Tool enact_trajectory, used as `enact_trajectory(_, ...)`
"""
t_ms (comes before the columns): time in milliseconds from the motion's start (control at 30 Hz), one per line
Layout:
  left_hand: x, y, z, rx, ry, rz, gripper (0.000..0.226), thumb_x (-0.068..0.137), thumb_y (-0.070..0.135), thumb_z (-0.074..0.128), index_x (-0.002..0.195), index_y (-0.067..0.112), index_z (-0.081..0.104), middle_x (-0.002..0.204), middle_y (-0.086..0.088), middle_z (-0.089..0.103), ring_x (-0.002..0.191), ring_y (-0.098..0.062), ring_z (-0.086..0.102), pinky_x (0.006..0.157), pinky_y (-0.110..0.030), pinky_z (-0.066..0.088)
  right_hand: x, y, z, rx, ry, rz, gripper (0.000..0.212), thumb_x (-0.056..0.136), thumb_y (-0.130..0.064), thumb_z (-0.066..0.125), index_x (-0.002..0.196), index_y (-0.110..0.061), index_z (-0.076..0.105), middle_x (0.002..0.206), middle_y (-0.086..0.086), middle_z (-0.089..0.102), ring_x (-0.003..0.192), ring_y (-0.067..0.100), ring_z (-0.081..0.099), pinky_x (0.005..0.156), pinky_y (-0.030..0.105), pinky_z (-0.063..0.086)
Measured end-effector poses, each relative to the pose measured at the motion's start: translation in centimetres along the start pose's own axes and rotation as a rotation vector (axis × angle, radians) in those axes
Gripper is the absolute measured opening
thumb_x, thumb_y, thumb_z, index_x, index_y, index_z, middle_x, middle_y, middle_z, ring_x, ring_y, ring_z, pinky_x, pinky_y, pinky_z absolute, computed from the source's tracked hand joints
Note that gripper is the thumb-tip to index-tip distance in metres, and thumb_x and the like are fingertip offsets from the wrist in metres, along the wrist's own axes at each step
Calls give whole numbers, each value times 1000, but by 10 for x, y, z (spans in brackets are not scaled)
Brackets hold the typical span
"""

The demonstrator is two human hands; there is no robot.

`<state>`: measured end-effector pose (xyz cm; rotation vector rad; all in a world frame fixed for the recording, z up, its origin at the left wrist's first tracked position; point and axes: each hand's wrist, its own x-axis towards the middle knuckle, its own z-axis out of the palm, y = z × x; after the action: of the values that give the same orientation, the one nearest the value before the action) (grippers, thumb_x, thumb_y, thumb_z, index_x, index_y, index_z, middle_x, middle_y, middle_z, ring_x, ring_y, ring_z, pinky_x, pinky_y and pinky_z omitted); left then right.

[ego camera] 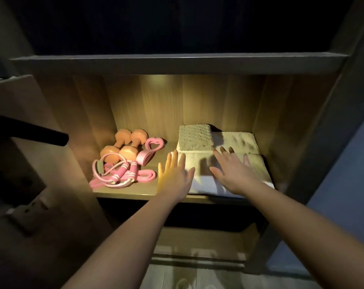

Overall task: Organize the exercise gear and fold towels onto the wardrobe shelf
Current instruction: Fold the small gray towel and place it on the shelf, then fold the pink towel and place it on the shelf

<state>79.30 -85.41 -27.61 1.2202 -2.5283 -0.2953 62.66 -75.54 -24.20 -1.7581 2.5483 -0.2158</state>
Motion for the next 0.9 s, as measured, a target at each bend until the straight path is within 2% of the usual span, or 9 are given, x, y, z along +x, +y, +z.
enact_trajectory(100, -59, 8, -5, -76, 26, 12, 61, 102, 50, 26, 155, 20, 18, 164, -2, 6, 151, -21, -2, 120, -52, 10, -64, -17, 10, 70, -14, -47, 63, 101, -54, 26, 156, -32, 2, 164, -4, -1, 151, 20, -6, 119, 54, -3)
enact_trajectory(200, -125, 10, 1, -137, 2, -5, 60, 102, 51, 26, 155, 22, 20, 163, 1, 12, 150, -17, 4, 121, -51, 10, -128, -34, 28, 166, -32, -69, 63, 102, -52, 29, 156, -31, 6, 164, -5, 2, 151, 18, -4, 120, 53, 1)
enact_trajectory(367, -240, 5, 22, -372, -113, -69, 61, 100, 55, 22, 154, 27, 21, 161, 9, 17, 149, -9, 4, 121, -44, 3, -231, -52, 73, 361, -181, -57, 62, 102, -52, 30, 156, -34, 6, 164, -9, 1, 150, 14, -6, 120, 49, -1)
enact_trajectory(600, -334, 9, 49, -349, -275, -90, 57, 102, 49, 27, 154, 28, 19, 162, 10, 15, 149, -5, 3, 122, -43, 4, -322, -56, 130, 406, -235, 4, 61, 101, -53, 29, 156, -34, 10, 163, -11, 6, 150, 11, -4, 120, 47, 1)
enact_trajectory(700, -356, 12, 59, -366, -324, -78, 53, 103, 44, 31, 152, 25, 26, 160, 8, 24, 148, -9, 10, 121, -42, 11, -344, -50, 151, 447, -255, 64, 57, 102, -50, 31, 154, -32, 19, 162, -8, 14, 150, 12, 4, 120, 44, 8)
enact_trajectory(767, -364, 11, 64, -367, -354, -63, 47, 103, 41, 37, 146, 23, 39, 153, 5, 37, 145, -12, 24, 118, -39, 21, -354, -47, 162, 472, -240, 87, 50, 103, -43, 34, 150, -27, 33, 158, -5, 30, 147, 14, 19, 117, 34, 14)
enact_trajectory(833, -366, 9, 65, -363, -366, -1, 37, 101, 36, 44, 134, 22, 54, 138, 5, 54, 131, -13, 43, 110, -34, 32, -360, -45, 167, 506, -189, 110, 40, 101, -33, 44, 139, -23, 50, 141, -2, 49, 134, 16, 40, 107, 24, 27)
enact_trajectory(900, -366, 8, 64, -389, -326, 83, 29, 98, 30, 50, 125, 23, 61, 127, 9, 58, 120, -8, 48, 104, -33, 37, -361, -44, 167, 521, -137, 155, 35, 95, -29, 53, 129, -24, 57, 127, -3, 54, 121, 15, 47, 103, 28, 36)
